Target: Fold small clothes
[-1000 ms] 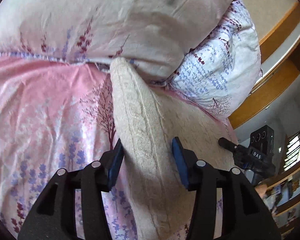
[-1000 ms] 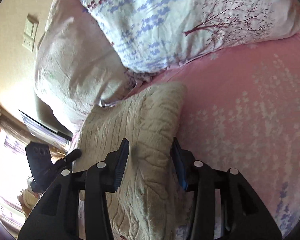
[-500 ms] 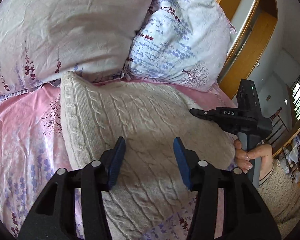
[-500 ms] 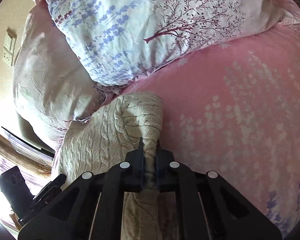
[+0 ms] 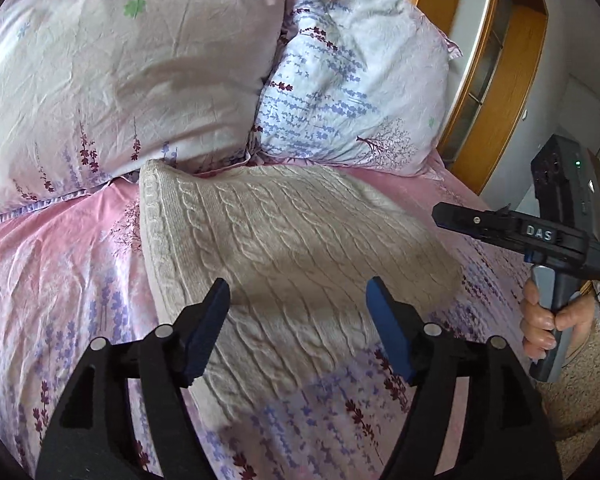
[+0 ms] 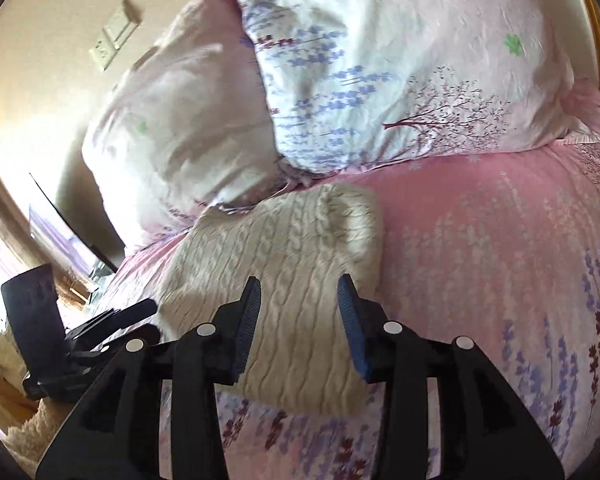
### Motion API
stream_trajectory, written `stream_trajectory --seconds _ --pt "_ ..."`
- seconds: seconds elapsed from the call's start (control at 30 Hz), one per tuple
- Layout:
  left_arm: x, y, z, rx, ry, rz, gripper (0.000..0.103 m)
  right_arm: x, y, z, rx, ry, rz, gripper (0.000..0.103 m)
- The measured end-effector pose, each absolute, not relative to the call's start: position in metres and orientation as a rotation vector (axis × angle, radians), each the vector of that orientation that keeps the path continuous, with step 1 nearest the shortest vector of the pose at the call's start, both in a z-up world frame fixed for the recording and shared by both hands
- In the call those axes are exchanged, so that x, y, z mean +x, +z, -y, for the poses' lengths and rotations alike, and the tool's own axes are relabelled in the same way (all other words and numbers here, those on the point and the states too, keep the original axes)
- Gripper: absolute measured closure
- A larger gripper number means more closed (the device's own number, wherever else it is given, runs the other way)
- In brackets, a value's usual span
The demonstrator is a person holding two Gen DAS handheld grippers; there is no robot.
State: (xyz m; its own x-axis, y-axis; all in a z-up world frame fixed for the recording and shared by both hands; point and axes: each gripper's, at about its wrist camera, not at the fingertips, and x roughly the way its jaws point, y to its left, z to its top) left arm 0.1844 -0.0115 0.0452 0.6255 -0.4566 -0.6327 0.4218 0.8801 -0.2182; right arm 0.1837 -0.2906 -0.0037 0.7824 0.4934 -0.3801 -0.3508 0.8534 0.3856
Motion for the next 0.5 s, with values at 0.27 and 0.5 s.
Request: stream_trajectory --seconds 0.27,0.5 --pt "0.178 0.009 0.03 0.03 -0.445 -0.802 0.03 0.186 -0.029 0.251 0.107 0.365 -0.598 0.061" --pt "0.178 -0.001 0.035 0.059 -0.431 -0.826 0.025 0.187 -0.033 0.25 0.081 0.301 -0.623 0.058"
